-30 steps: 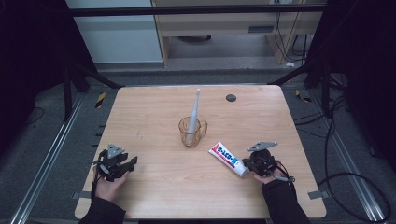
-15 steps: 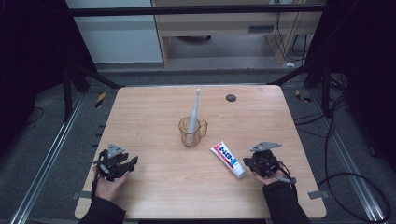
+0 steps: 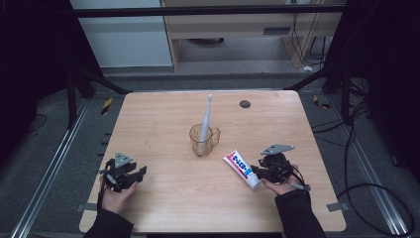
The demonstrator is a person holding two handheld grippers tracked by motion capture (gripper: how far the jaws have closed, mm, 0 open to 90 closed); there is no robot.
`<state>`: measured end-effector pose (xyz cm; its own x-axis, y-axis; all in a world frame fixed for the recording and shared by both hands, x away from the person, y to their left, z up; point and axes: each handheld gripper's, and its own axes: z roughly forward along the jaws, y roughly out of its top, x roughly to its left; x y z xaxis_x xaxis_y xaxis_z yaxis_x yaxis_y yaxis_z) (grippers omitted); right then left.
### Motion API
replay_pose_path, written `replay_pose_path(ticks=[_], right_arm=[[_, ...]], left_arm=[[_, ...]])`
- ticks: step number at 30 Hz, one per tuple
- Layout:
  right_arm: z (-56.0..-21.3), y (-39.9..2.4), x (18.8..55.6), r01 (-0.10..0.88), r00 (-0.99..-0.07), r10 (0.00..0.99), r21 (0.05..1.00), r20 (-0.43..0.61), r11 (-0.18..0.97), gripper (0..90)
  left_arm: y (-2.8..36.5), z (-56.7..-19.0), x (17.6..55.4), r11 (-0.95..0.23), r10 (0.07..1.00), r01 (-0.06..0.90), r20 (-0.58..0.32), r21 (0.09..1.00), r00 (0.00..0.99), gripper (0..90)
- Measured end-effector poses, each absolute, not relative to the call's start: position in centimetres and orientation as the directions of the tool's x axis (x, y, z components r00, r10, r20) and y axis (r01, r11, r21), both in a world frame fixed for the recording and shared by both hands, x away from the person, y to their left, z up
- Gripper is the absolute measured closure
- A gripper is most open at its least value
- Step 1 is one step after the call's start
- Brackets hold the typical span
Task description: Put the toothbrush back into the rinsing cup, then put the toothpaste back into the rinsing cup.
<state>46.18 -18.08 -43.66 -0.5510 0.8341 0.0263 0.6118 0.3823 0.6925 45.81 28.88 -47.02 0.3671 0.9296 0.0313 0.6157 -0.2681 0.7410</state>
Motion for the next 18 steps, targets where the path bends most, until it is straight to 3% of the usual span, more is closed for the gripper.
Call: replay_pose_path(ticks=[11,18], right_arm=[[-43.1,-17.5,46.8,0.619,-0.528,0.849,0.686,0.004,0.382,43.2],[-42.7,-16.6,47.3,0.623,-0.532,0.846,0.680,0.008,0.385,39.5]], left_arm=[[28.6,-47.1,45.9,-0.277,0.927,0.617,0.036,0.736,0.374,52.2],[28.5,-47.1,45.9,-0.283,0.927,0.619,0.042,0.733,0.373,51.3]])
